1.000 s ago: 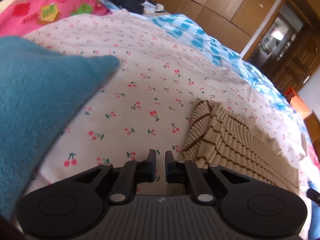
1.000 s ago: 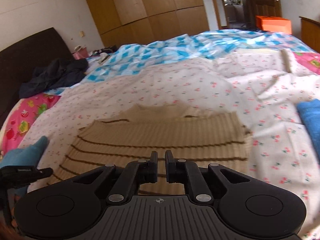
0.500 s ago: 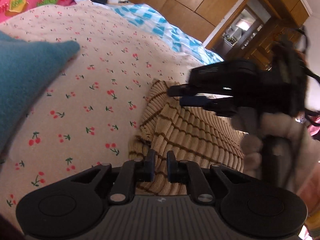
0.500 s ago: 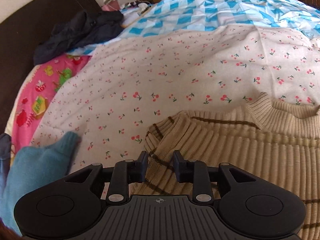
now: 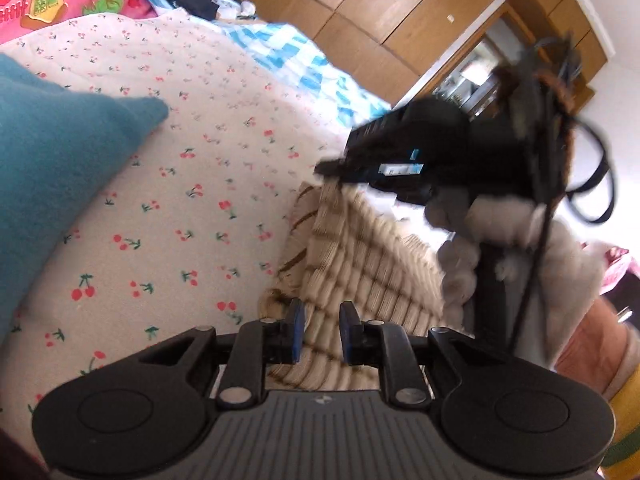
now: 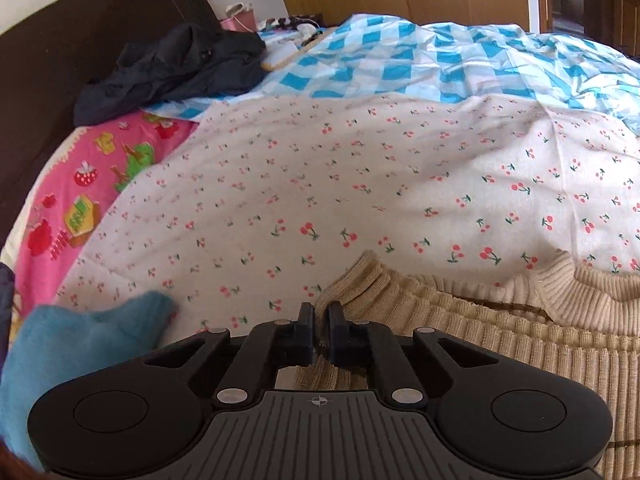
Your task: Fold small clothes
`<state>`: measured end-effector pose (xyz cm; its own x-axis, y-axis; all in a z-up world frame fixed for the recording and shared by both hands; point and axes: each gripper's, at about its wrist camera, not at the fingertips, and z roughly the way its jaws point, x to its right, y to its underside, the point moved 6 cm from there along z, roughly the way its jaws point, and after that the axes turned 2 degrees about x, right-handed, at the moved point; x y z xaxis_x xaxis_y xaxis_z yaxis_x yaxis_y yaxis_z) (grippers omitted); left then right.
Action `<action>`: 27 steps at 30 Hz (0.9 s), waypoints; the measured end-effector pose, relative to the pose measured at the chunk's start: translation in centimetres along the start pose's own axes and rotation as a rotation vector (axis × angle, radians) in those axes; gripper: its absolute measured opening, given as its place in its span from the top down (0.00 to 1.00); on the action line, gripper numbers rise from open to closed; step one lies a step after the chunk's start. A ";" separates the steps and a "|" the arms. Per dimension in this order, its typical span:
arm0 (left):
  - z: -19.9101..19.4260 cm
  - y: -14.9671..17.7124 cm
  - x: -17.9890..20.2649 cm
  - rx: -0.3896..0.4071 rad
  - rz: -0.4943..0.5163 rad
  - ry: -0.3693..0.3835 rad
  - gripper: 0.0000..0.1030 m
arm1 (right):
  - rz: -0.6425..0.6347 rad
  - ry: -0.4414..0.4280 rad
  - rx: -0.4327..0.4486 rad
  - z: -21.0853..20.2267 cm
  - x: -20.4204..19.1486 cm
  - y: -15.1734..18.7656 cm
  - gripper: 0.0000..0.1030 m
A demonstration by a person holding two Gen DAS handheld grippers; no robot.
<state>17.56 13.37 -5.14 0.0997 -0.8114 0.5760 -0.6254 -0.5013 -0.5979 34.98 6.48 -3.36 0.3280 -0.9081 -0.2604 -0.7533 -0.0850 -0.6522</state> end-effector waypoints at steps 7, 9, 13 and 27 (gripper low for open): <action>1.7 0.6 -1.1 -0.100 -0.015 -0.085 0.77 | 0.048 0.012 -0.090 3.2 1.9 2.5 0.87; 1.6 0.6 -1.5 -0.098 -0.023 -0.107 0.76 | 0.083 -0.019 -0.074 2.5 2.1 2.2 0.87; 1.5 0.8 -2.2 -0.101 -0.057 -0.120 0.72 | 0.080 -0.051 -0.048 0.7 2.0 1.8 0.86; -0.5 0.9 -1.4 -0.041 -0.099 -0.074 0.72 | 0.020 -0.012 -0.108 1.6 0.4 2.9 0.66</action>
<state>16.49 14.18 -6.19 0.2183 -0.7789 0.5879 -0.6406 -0.5688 -0.5158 33.78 6.55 -6.48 0.3192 -0.9049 -0.2816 -0.8165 -0.1117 -0.5664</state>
